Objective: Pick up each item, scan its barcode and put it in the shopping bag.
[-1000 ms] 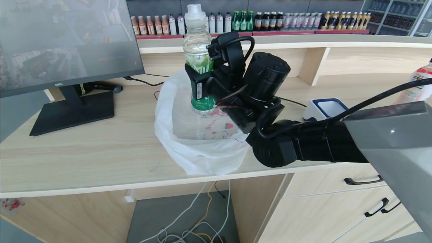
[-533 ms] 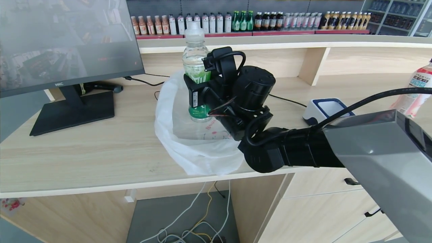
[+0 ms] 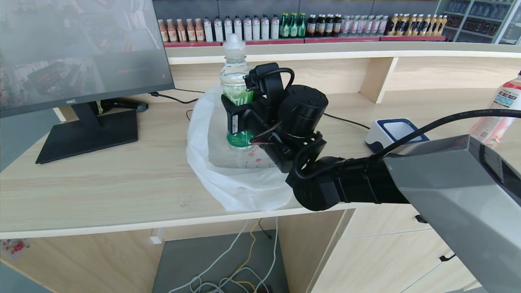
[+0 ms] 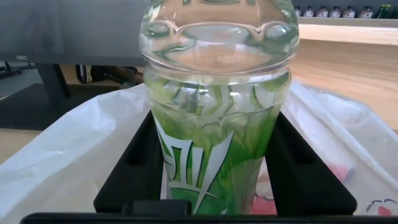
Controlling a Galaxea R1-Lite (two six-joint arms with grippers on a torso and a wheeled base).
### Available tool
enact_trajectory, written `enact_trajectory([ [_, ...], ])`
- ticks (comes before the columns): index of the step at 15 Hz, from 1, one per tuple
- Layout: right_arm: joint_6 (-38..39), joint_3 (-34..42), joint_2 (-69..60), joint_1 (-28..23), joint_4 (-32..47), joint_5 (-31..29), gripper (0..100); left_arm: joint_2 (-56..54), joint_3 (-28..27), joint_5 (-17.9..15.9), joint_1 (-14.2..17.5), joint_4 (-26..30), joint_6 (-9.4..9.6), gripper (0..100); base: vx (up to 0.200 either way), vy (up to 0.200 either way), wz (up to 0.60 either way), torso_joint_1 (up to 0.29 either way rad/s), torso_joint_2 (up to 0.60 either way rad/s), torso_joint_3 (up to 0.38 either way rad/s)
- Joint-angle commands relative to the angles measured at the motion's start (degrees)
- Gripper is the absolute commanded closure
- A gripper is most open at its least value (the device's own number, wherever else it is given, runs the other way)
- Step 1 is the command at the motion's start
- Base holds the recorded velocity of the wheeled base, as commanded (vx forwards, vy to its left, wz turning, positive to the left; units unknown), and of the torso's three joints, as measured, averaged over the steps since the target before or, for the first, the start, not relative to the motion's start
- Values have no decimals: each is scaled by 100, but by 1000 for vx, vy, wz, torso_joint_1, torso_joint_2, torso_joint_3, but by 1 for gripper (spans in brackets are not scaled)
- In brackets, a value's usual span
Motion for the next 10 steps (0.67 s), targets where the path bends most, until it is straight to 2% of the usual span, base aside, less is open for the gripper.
enact_trajectory([
  [1, 10, 4, 49, 10, -12, 1, 100, -1, 0, 0, 0, -1, 0, 0, 0, 0, 0, 0, 0, 0],
  [6, 115, 30, 154, 2, -20, -17, 100, -1, 0, 0, 0, -1, 0, 0, 0, 0, 0, 0, 0, 0],
  [10, 326, 232, 154, 10, -29, -263, 100, -1, 0, 0, 0, -1, 0, 0, 0, 0, 0, 0, 0, 0],
])
